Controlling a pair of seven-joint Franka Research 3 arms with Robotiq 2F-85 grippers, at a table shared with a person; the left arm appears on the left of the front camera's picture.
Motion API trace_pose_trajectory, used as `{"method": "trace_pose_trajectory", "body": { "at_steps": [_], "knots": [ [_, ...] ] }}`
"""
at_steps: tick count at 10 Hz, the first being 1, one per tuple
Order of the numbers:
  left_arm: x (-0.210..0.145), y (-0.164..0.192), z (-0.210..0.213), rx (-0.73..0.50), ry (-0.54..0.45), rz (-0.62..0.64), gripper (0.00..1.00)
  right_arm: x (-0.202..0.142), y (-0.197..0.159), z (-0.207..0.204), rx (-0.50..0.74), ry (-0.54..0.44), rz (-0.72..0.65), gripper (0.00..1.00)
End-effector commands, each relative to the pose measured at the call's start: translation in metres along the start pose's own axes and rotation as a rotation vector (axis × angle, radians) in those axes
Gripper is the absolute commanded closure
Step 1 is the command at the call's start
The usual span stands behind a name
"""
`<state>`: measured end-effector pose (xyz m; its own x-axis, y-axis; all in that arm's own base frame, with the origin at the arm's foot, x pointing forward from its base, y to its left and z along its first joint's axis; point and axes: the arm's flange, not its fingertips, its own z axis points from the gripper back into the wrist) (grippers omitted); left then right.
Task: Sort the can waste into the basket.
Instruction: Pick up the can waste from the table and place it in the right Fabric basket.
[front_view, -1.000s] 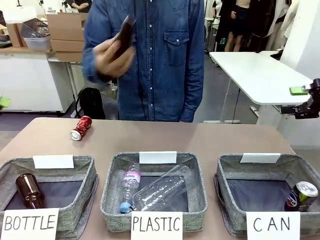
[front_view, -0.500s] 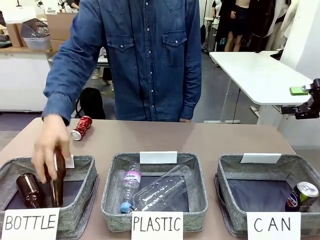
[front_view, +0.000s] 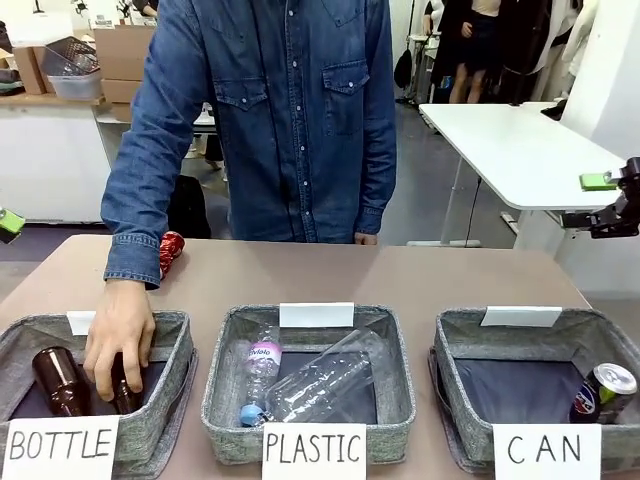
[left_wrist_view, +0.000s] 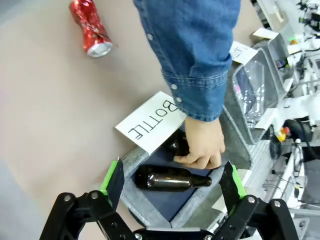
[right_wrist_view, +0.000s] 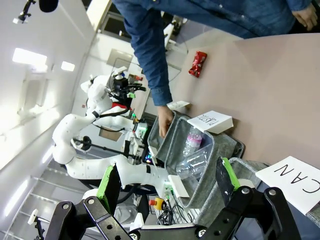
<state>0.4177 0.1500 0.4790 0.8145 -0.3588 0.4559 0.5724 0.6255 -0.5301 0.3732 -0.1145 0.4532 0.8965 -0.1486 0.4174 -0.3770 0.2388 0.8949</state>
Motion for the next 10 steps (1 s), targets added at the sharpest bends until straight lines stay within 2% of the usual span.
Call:
{"method": "trace_pose_trajectory", "body": {
  "at_steps": [1, 3, 6, 8, 10],
  "knots": [
    [-0.028, -0.001, 0.027, 0.01, -0.072, -0.002, 0.0, 0.0, 0.0, -0.001, 0.004, -0.005, 0.015, 0.0],
    [-0.051, -0.006, 0.039, 0.02, -0.142, 0.001, 0.0, 0.0, 0.0, -0.001, 0.004, -0.005, 0.015, 0.0],
    [-0.049, -0.002, 0.038, 0.016, -0.123, -0.006, 0.0, 0.0, 0.0, -0.001, 0.004, -0.005, 0.015, 0.0],
    [-0.015, 0.003, 0.02, 0.038, -0.037, 0.016, 0.0, 0.0, 0.0, -0.001, 0.004, -0.005, 0.015, 0.0],
    [0.049, 0.011, -0.023, 0.085, 0.107, 0.047, 0.0, 0.0, 0.0, -0.001, 0.004, -0.005, 0.015, 0.0]
  ]
}}
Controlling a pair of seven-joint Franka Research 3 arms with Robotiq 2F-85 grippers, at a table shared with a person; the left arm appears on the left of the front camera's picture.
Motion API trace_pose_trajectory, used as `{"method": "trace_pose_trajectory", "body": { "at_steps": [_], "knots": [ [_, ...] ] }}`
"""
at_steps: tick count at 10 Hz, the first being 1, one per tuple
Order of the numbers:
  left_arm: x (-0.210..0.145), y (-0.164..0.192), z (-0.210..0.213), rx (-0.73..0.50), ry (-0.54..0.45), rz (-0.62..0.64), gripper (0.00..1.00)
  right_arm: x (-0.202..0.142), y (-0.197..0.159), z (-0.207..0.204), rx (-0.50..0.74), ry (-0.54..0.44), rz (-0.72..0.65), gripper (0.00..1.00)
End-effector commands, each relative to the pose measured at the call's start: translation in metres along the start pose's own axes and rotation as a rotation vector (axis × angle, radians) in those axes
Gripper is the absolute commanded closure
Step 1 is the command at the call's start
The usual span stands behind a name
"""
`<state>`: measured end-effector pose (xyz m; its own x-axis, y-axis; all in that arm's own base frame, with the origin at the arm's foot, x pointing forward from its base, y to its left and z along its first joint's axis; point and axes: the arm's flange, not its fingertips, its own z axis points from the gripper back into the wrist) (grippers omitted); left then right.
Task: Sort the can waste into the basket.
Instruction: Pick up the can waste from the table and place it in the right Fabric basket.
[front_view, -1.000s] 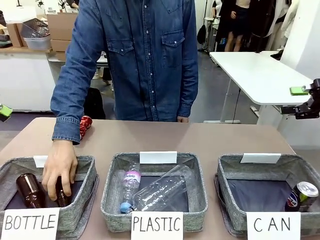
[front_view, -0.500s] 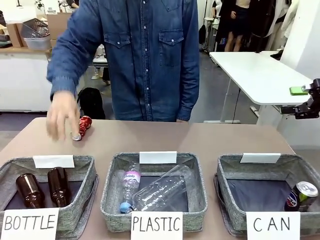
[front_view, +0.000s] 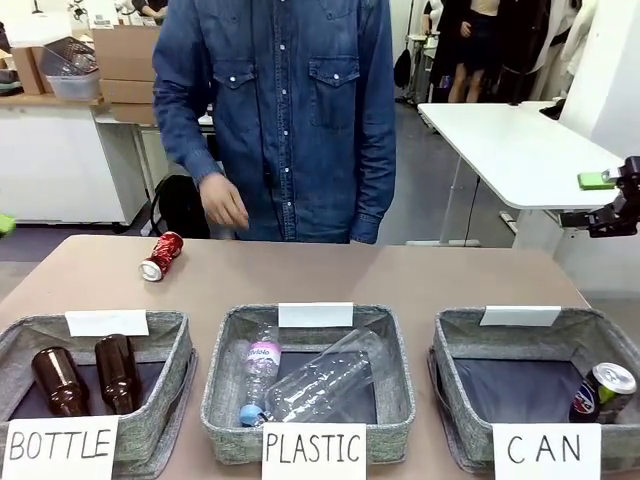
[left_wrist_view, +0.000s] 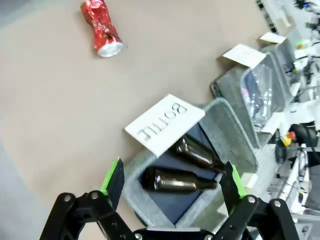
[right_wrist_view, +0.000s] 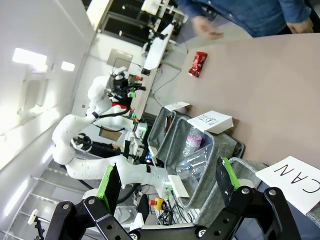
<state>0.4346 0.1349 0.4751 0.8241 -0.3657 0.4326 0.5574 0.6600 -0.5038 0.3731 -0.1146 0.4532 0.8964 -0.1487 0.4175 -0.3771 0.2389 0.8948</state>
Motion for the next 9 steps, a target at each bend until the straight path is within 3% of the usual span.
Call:
{"method": "trace_pose_trajectory", "body": {
  "at_steps": [1, 5, 9],
  "knots": [
    [0.065, 0.012, -0.032, 0.097, 0.121, 0.066, 0.0, 0.0, 0.0, -0.001, 0.004, -0.005, 0.015, 0.0],
    [0.169, 0.052, -0.137, 0.349, 0.202, 0.164, 0.0, 0.0, 0.0, -0.001, 0.004, -0.005, 0.015, 0.0],
    [0.197, 0.083, -0.204, 0.396, 0.184, 0.188, 0.0, 0.0, 0.0, -0.001, 0.004, -0.005, 0.015, 0.0]
  ]
}}
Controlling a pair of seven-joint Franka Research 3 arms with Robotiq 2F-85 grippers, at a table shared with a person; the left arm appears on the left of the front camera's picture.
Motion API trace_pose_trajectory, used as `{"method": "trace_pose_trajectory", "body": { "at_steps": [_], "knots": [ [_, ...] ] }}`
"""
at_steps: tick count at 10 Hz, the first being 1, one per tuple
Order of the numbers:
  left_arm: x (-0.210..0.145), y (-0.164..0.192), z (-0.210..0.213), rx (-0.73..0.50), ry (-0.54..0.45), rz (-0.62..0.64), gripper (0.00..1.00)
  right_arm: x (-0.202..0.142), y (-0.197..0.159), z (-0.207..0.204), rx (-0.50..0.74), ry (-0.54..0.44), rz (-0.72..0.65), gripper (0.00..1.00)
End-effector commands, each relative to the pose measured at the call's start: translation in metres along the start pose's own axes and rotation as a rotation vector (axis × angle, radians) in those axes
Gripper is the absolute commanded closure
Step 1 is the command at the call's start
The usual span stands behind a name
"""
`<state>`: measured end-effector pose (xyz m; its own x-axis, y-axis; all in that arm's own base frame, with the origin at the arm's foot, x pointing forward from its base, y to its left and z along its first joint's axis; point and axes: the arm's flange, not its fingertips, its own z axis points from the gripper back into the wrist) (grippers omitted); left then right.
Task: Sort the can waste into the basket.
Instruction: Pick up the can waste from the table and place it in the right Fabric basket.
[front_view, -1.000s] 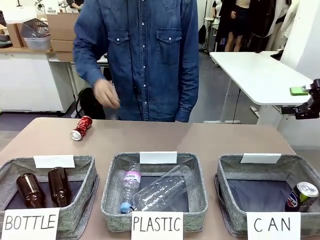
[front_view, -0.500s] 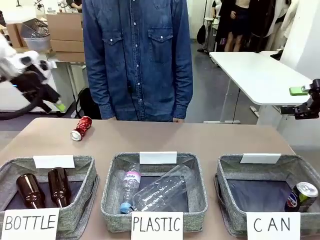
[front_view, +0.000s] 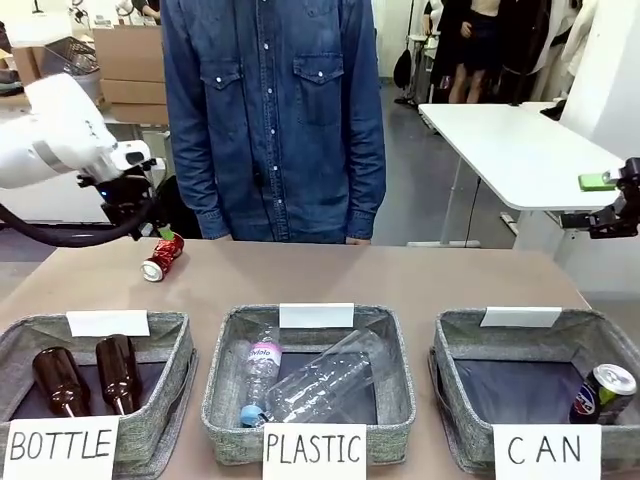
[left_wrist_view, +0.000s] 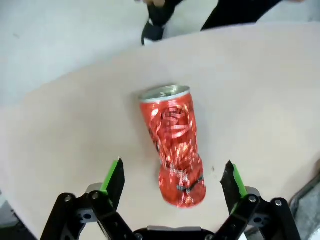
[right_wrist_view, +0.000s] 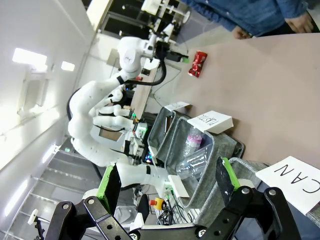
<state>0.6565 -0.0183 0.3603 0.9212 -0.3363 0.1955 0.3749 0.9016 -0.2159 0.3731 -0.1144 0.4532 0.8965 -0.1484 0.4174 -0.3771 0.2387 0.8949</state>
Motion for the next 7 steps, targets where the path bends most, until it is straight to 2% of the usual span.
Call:
{"method": "trace_pose_trajectory", "body": {
  "at_steps": [1, 4, 7],
  "knots": [
    [0.008, 0.005, -0.005, -0.017, -0.017, 0.055, 0.0, 0.0, 0.0, -0.001, 0.004, -0.005, 0.015, 0.0],
    [0.006, 0.0, -0.033, -0.059, -0.04, 0.04, 0.0, 0.0, 0.0, -0.001, 0.004, -0.005, 0.015, 0.0],
    [0.007, -0.006, -0.045, -0.047, -0.017, 0.02, 0.0, 0.0, 0.0, -0.001, 0.004, -0.005, 0.015, 0.0]
  ]
}}
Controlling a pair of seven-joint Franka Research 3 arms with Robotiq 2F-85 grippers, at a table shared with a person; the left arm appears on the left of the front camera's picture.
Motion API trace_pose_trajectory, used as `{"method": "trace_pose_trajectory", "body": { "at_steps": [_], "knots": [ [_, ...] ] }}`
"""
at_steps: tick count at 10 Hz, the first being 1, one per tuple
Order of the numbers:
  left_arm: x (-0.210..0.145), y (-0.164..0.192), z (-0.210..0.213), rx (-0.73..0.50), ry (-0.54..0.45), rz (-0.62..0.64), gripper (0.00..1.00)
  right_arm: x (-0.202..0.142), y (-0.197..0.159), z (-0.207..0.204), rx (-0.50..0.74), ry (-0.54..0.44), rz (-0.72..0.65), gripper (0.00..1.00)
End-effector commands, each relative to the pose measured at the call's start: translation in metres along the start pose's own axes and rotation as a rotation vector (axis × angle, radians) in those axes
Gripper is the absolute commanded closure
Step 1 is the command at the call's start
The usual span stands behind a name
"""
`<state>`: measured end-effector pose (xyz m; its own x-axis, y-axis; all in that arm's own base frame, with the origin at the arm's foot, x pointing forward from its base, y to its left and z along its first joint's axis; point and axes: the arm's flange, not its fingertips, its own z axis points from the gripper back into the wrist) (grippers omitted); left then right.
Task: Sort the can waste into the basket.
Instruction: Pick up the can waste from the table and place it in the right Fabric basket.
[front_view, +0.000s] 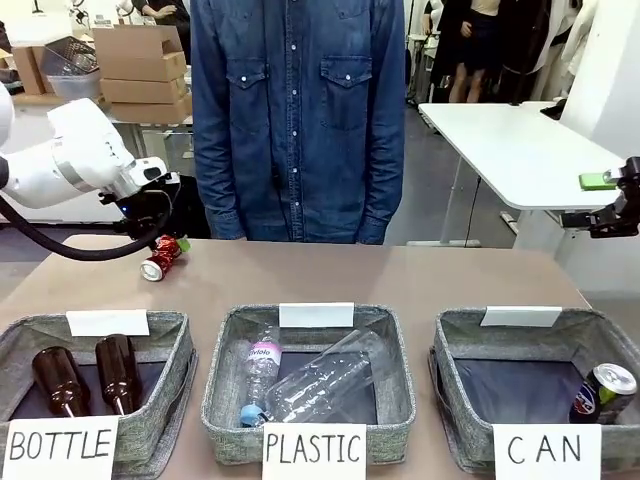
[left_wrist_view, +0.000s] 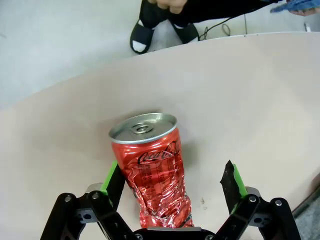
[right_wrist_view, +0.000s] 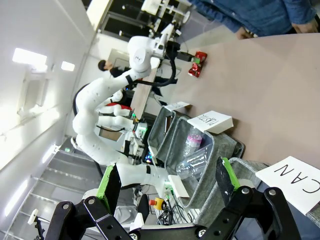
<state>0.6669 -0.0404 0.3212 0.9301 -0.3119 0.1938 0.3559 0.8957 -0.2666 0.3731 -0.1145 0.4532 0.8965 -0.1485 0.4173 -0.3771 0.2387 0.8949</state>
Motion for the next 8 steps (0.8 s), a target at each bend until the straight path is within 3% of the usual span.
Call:
{"method": "trace_pose_trajectory", "body": {
  "at_steps": [1, 2, 3, 4, 5, 7, 8],
  "knots": [
    [-0.0015, 0.0003, -0.0017, 0.019, -0.017, -0.001, 0.0, -0.0002, -0.0001, -0.0006, 0.004, -0.005, 0.015, 0.0],
    [-0.0013, -0.0001, -0.0016, 0.024, -0.015, 0.008, 0.0, -0.0002, -0.0001, -0.0006, 0.004, -0.005, 0.015, 0.0],
    [-0.0017, 0.0003, -0.0019, 0.054, -0.021, 0.016, 0.47, -0.0002, -0.0001, -0.0006, 0.004, -0.005, 0.015, 0.0],
    [-0.0027, 0.0005, -0.003, 0.091, -0.027, 0.027, 0.59, -0.0002, -0.0001, -0.0006, 0.004, -0.005, 0.015, 0.0],
    [-0.0033, 0.0005, -0.0037, 0.095, -0.023, 0.028, 1.0, -0.0002, -0.0001, -0.0006, 0.004, -0.005, 0.015, 0.0],
    [-0.0047, 0.0024, -0.0049, 0.148, -0.027, 0.062, 1.0, -0.0002, -0.0001, -0.0006, 0.004, -0.005, 0.015, 0.0],
    [-0.0054, 0.0033, -0.0045, 0.163, -0.026, 0.074, 0.86, -0.0002, -0.0001, -0.0006, 0.004, -0.005, 0.015, 0.0]
  ]
}}
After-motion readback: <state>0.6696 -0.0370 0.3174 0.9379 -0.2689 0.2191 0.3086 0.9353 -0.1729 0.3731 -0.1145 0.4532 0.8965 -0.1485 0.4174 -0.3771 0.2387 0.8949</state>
